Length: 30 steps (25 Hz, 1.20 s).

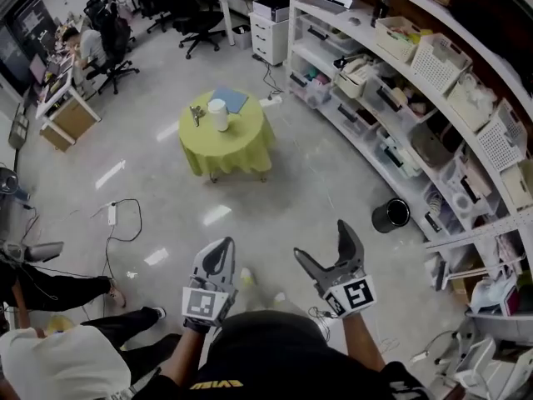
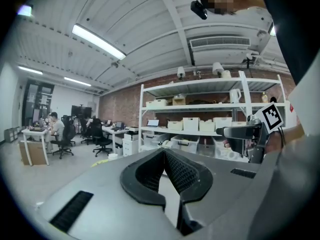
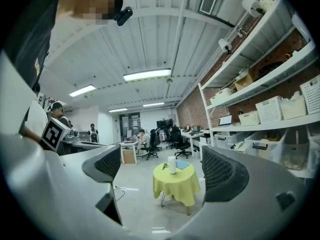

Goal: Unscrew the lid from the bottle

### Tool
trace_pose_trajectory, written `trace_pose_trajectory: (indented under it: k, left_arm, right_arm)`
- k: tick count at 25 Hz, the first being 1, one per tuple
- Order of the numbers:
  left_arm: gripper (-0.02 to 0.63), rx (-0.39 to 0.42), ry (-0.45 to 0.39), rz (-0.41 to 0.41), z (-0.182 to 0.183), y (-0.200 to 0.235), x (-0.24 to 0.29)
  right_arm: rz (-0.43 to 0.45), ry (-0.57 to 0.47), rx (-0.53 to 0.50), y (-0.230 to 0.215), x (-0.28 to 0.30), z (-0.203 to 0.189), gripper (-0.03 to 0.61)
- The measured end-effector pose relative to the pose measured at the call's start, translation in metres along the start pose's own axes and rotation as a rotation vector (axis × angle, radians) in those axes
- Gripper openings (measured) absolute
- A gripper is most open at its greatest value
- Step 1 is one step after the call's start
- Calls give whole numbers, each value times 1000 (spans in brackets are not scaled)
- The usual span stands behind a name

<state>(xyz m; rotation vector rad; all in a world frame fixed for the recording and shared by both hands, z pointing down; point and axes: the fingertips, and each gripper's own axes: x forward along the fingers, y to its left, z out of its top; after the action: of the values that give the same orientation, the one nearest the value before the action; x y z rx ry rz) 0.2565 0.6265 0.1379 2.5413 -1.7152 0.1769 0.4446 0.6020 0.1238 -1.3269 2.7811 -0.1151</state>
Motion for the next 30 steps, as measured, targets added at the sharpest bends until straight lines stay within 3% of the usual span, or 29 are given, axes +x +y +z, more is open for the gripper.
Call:
trace_pose_trajectory:
  k: [9,15,23,30]
  left_arm:
    - [18,-82,-20,77,-18,93,16]
    - [18,-66,-51,74,-14,184,44]
    - [18,-86,-9,97,-34,313,46]
    - [18,-100,13,123,-47,371,66]
  right_arm:
    - [124,72,7,59,98,-19,488]
    - [117,109,9,81,197,-28,485]
    - [55,150,-23,92,301,-28,462]
    - [51,199,3,96,362,-50,454]
